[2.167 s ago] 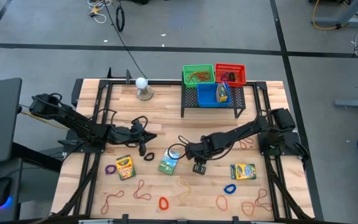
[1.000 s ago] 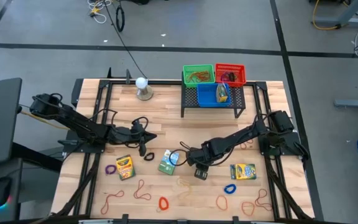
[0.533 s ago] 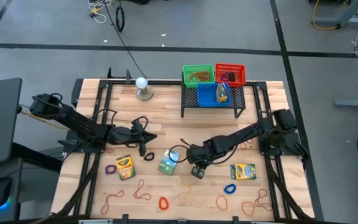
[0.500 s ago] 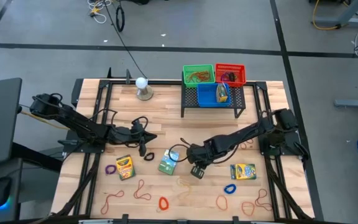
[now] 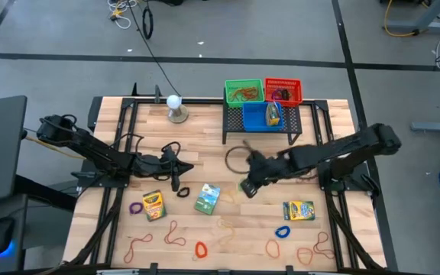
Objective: Pick & Place Office Desk Supplies
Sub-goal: Put the green spiral keychain into the red bin
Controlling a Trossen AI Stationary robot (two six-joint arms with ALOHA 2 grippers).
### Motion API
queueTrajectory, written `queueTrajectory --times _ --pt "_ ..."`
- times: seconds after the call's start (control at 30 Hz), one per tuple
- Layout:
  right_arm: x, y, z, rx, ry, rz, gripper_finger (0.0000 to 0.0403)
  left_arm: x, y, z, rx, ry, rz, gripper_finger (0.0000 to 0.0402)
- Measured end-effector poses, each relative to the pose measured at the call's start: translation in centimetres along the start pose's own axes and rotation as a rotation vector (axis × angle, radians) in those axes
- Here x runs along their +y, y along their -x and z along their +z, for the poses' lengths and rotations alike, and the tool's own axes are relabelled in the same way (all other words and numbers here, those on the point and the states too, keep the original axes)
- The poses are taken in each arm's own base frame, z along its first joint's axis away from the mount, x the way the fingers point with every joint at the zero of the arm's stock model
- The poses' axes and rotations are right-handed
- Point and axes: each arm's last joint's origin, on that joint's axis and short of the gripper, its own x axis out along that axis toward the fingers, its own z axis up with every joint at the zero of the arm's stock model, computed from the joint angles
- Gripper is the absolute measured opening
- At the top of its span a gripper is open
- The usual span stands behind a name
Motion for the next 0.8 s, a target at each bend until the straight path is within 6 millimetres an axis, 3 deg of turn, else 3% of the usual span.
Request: queueTrajectory --times 0.23,0.4,0.53,0.63,0.8 --pt "0.9 5.9 4.4 -0.215 -0.014 0.080 0.0013 0.2 -0.1 0.1 -0.004 -0.001 0.007 0.0008" --pt "-0.2 9.2 9.1 -0.327 0.004 0.134 0.0012 0.2 -0.1 0.1 -0.007 -0.067 0.010 0.0008" --pt "-3.1 11.5 13.2 -0.421 0.013 0.101 0.0012 0.3 -0.1 0.3 -0.030 -0.057 0.042 0.0008" --pt "-6.2 13.0 15.8 -0.498 0.005 0.009 0.0012 0.5 -0.1 0.4 -0.062 0.052 0.112 0.0008" --pt "-12.7 14.6 17.7 -0.474 -0.114 -0.210 0.0012 0.7 0.0 0.4 -0.097 0.129 0.177 0.0008"
